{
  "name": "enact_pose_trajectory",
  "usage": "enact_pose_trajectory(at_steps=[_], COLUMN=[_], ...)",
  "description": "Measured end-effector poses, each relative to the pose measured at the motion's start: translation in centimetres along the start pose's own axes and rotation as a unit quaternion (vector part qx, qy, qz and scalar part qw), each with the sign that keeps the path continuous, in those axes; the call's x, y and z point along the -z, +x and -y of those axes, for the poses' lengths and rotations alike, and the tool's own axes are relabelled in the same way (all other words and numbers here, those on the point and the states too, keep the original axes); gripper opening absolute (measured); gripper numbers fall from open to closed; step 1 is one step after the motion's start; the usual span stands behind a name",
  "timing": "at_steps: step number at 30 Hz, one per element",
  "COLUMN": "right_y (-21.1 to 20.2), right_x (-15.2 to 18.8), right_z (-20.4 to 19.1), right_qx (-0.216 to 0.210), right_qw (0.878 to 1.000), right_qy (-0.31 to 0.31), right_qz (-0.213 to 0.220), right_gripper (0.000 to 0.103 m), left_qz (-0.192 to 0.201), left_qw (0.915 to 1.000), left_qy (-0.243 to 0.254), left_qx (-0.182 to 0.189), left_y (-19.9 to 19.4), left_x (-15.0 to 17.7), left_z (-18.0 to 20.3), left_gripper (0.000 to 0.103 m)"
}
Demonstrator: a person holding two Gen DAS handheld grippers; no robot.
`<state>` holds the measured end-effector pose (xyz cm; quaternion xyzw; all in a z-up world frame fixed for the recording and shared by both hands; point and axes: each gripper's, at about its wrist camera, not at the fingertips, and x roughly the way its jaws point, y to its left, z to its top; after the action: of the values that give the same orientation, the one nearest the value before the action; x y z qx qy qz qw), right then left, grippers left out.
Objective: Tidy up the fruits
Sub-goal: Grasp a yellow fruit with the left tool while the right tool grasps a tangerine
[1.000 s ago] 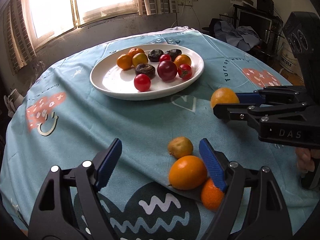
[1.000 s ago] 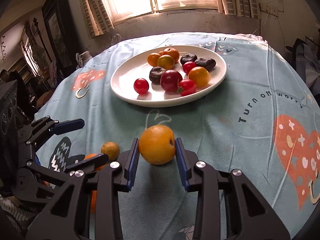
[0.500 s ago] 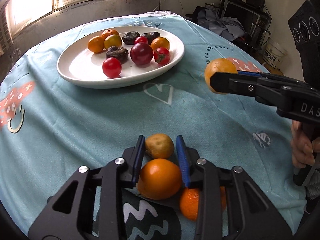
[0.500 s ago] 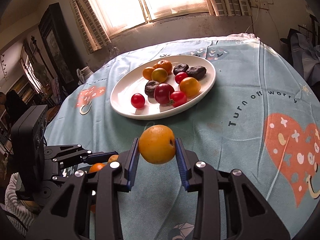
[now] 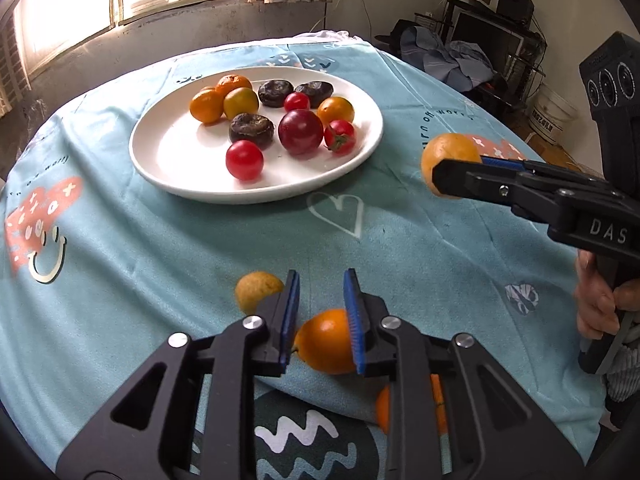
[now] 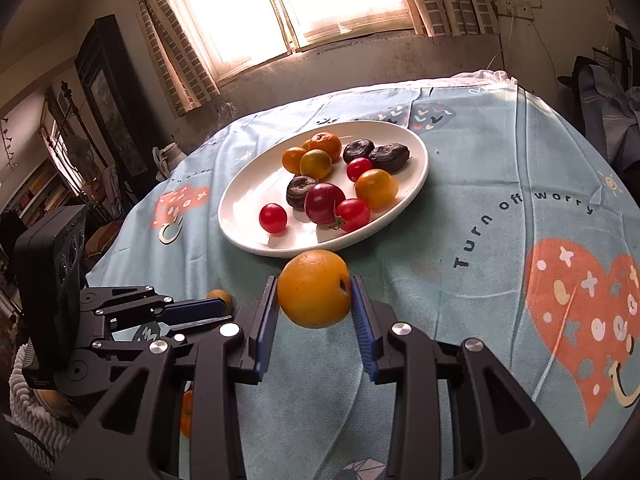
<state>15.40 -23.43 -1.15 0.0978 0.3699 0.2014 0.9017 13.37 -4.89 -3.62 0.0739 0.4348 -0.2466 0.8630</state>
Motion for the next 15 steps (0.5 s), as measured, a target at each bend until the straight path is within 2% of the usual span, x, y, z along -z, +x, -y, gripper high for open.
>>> enact_pose_trajectory(at_steps=[2,5,7,10,15], right_y=[-0.2,-0.3,-0.5,-0.7,-0.6], right_x=[0.1,0.1,0.1,0.0,0.1], right_z=[-0.1,-0.1,-0.1,0.2,-0.2], right_qx=[-0.004,-0.008,-0.009,-0.01,-0.015], right_qw=[1.0,1.0,1.0,1.0,1.0], right_qy=[0.0,0.001,0.002,0.007,-0.002], right_qz=[0.001,0.001,0.004,0.006,0.003], right_gripper=[0.036,0.036,0.036,0.036,0.036], left_qz=[0.002,0.01,0.021,0.033,0.011], left_qw=[1.0,0.9998,0.9989,0.9959,0.9977], left_qy=[0.006,-0.003,-0.03,-0.083,-0.06], left_qx=[-0.006,-0.017,-0.028,-0.018,-0.03], left_y=[-0.3,-0.4,-0.9,-2.3,-1.6], left_x=[0.1,-0.5,-1.1,-1.2,0.0], left_z=[-0.1,-1.0,-2.7,-5.6,-5.0], left_gripper=[0.035,0.035,0.042,0.043,0.043])
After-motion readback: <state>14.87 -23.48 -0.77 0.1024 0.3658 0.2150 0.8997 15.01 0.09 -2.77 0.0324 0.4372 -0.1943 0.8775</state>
